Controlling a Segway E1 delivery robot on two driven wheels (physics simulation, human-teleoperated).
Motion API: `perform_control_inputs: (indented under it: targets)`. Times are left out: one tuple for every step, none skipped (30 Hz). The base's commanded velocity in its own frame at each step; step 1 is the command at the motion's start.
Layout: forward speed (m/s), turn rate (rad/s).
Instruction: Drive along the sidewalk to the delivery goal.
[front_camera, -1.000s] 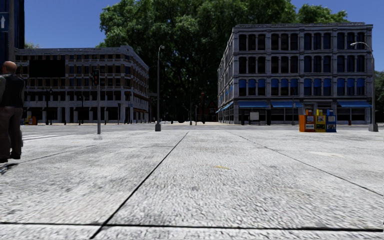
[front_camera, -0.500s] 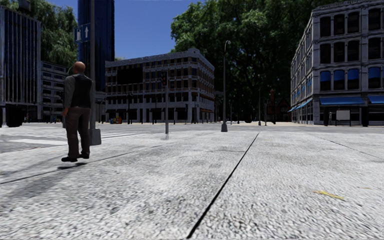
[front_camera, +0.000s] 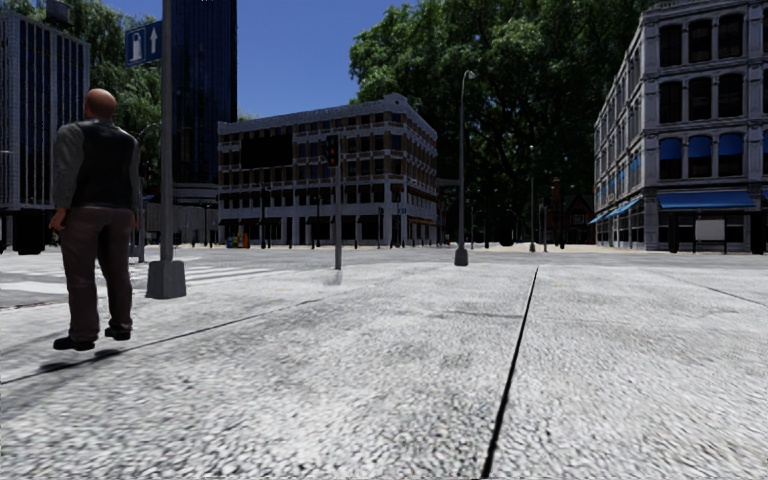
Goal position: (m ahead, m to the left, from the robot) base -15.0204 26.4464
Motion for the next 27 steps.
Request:
perform_control_inputs:
  targets:
    - [2.00,0.00]
    - [2.00,0.00]
    - [2.00,0.00]
    - [2.00,0.00]
    - [2.00,0.00]
    - [2.00,0.00]
    - [2.00,0.00]
    - [2.00,0.00]
    - [2.00,0.00]
    - [2.00,0.00]
    - [2.00,0.00]
    - [2.00,0.00]
    - [2.00,0.00]
    - [2.00,0.00]
    - [2.00,0.00]
    - [2.00,0.00]
    - [2.00,0.00]
    - [2.00,0.00]
    - [2.00,0.00]
    - [2.00,0.00]
    - [2.00,0.00]
    - [2.00,0.00]
    - [2.00,0.00]
    - [2.00,0.00]
    - [2.00,0.00]
    - [2.00,0.00]
    - [2.00,0.00]
